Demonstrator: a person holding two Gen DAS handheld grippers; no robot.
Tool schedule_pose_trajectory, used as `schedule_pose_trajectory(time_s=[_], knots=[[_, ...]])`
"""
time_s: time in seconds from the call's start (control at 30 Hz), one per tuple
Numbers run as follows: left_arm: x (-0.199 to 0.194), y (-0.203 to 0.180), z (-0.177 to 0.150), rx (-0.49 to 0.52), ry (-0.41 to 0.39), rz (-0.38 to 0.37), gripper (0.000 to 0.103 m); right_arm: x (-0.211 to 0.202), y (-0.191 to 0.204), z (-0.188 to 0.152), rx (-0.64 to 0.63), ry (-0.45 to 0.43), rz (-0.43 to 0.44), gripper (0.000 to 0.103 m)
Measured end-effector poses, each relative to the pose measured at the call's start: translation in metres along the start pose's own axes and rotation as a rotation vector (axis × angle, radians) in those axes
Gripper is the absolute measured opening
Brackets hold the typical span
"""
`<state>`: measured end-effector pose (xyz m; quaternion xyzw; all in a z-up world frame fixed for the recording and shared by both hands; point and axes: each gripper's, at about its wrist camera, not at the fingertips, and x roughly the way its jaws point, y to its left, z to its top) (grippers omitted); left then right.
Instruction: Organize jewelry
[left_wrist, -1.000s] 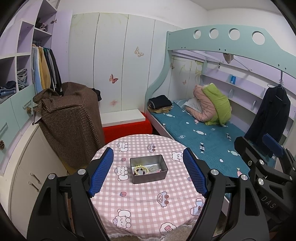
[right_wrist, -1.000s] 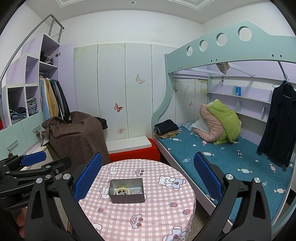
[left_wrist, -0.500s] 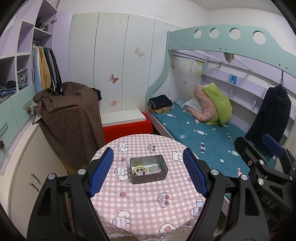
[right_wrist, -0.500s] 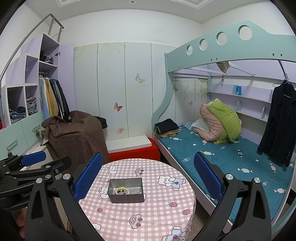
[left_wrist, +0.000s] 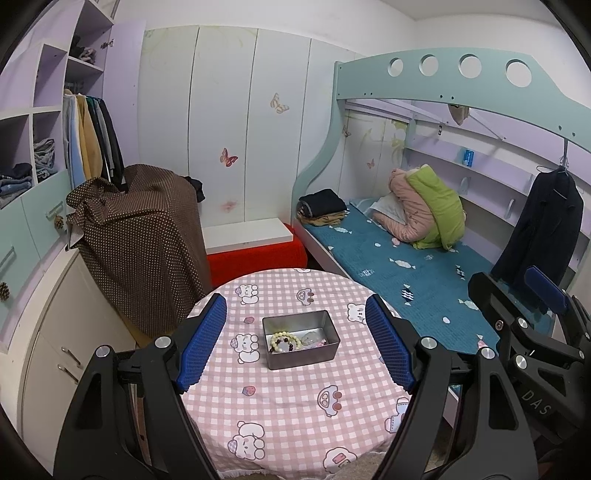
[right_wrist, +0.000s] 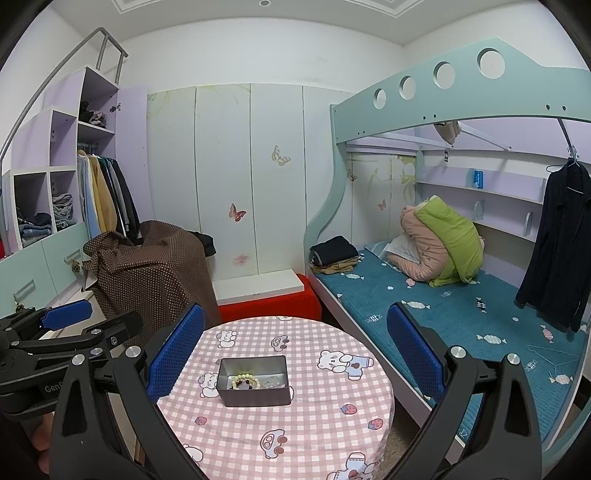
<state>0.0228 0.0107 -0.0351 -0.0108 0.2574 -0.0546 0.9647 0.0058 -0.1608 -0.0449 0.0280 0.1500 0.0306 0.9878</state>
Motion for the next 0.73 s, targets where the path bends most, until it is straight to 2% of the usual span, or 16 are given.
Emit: schedule_pose_trajectory(time_s=[0.73], knots=[[0.0077,0.0069,-0.0019,-0.003,0.012,-0.009,0.08,0.0063,0.0042,-0.0043,0.003,0.009,0.002,0.095]])
